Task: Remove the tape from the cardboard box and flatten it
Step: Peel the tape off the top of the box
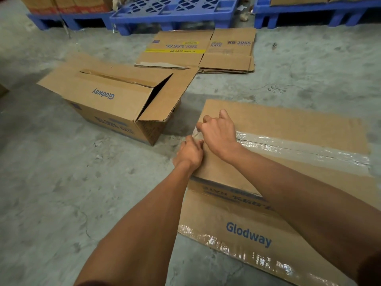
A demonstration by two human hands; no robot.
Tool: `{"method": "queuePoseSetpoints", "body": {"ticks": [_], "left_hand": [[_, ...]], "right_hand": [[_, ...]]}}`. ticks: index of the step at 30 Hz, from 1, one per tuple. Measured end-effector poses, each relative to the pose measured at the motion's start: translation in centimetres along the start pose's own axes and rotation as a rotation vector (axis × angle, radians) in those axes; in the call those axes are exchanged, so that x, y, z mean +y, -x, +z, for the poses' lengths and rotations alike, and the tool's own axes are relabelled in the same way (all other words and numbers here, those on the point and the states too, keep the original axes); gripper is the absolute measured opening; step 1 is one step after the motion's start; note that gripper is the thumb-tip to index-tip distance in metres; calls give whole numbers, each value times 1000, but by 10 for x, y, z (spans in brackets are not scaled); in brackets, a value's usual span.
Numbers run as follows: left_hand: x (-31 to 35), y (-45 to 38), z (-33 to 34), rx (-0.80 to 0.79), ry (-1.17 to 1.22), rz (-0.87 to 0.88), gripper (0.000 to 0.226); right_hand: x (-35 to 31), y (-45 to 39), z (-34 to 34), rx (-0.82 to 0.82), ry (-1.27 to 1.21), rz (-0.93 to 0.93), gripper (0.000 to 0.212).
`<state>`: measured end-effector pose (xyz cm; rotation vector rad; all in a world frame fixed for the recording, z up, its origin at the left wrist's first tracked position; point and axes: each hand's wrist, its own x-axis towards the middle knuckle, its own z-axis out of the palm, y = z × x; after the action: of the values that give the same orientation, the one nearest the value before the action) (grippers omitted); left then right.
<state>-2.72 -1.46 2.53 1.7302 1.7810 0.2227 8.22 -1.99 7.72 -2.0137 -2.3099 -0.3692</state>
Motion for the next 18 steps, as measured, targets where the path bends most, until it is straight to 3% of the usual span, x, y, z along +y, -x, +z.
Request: {"method": "queuePoseSetpoints", "body": {"ticks": [12, 18], "left_hand": [[11, 11, -3, 14, -2, -65, 47], [8, 37, 5, 367, -175, 248, 38]], "right_hand": [[31, 35, -13, -44, 127, -35, 29], [42, 32, -6, -39, -199, 153, 30]]}}
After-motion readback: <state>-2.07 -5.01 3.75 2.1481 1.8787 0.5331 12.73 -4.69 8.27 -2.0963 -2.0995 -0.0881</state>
